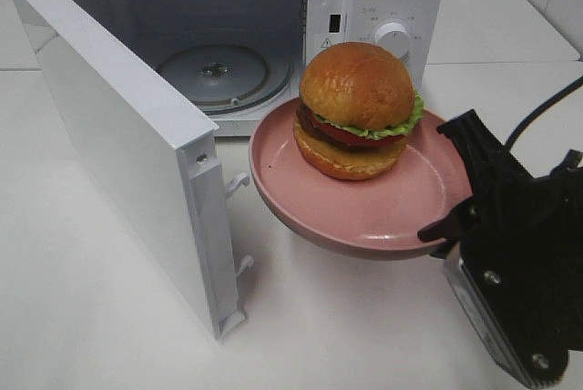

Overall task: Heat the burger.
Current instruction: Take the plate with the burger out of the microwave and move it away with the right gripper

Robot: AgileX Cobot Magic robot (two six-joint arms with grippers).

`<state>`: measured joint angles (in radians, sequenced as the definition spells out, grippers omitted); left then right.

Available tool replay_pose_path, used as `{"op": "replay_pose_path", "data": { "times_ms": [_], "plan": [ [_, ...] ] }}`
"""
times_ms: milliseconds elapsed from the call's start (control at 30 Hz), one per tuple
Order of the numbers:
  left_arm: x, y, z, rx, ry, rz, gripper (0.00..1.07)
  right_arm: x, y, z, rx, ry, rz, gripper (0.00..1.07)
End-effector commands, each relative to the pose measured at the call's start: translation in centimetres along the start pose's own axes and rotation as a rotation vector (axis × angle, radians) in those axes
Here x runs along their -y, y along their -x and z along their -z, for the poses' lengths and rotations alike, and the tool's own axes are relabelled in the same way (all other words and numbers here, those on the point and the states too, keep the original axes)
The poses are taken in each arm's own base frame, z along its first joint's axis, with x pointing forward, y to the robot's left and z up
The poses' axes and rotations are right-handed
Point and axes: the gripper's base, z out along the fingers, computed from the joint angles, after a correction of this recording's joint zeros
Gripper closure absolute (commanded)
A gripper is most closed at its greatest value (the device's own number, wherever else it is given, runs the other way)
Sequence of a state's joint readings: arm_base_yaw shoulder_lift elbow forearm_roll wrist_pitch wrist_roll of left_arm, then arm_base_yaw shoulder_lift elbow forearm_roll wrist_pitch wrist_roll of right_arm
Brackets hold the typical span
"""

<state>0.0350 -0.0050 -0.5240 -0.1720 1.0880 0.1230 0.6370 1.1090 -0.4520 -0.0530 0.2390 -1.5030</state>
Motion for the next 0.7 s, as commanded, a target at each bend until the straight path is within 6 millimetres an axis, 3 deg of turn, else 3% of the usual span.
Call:
{"op": "replay_pose_path", "data": {
  "times_ms": [33, 700],
  "plan": [
    [0.1, 0.0, 0.1, 0.026, -0.005, 0.002, 0.07, 0.3, -0.2, 1.1, -0.011, -0.078, -0.007, 1.07],
    [0.1, 0.0, 0.1, 0.026, -0.005, 0.002, 0.07, -2.9, -2.0, 6.2, -0.191, -0.066, -0.150, 1.07]
  ]
}}
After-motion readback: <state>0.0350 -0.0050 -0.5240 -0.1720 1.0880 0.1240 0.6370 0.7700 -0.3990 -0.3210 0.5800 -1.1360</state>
